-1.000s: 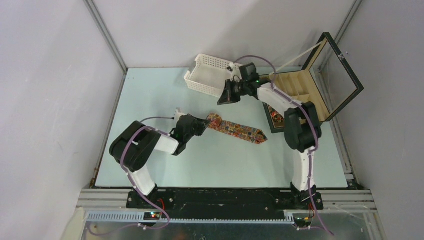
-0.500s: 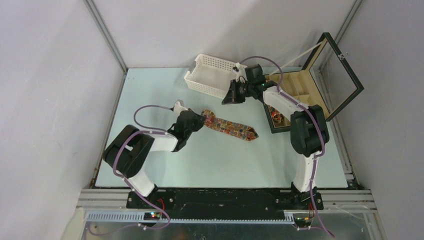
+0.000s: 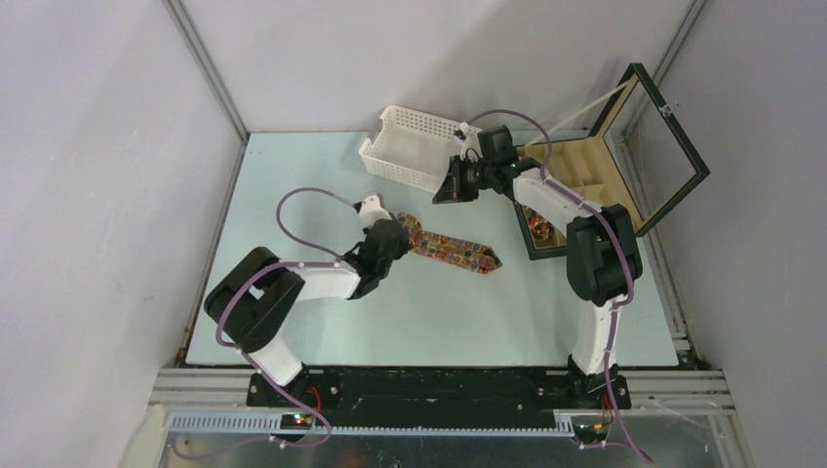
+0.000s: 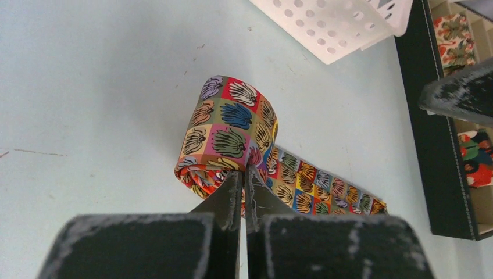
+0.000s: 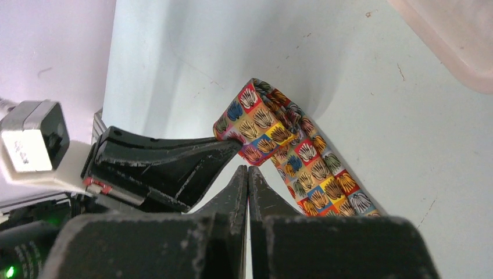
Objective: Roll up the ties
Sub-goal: Roll the tie at the center of the board.
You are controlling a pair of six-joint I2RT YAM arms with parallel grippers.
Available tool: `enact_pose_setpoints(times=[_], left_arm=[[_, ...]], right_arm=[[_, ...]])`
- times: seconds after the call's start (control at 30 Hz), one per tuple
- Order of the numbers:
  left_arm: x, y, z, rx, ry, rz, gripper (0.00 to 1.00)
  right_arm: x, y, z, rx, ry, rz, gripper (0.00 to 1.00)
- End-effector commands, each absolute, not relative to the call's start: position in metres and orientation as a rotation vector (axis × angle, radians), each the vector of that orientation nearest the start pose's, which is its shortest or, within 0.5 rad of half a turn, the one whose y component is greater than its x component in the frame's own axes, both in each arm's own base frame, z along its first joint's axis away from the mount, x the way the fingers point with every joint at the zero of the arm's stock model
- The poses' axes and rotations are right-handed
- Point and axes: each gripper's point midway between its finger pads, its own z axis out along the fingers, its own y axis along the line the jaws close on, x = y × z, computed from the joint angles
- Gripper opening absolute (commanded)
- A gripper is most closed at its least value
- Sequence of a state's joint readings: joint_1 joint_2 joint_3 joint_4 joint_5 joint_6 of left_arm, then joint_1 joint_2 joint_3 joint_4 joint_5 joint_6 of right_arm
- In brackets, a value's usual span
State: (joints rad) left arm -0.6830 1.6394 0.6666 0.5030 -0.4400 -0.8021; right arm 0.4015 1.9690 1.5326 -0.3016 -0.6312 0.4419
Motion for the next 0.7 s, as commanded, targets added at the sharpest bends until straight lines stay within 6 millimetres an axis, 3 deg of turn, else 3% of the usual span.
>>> enact_pose_setpoints(times=[0.0,0.43,0.67], left_arm=[[0.373,-0.235,0.094,-0.301,1.921,-0.34,0.0],[0.366,-0.251,0.076,-0.151,1.953,-0.209,0.0],[0.36,-0.252,0.077,-0.089,1.936,-0.14,0.0]], right_arm=[[0.413,0.306,0.157,-0.32,2.333,1.154,0.0],[0.413,0.305,0.157,-0.32,2.332,1.153,0.0],[0.414,0.306,0.156,-0.318,2.334,1.161,0.0]])
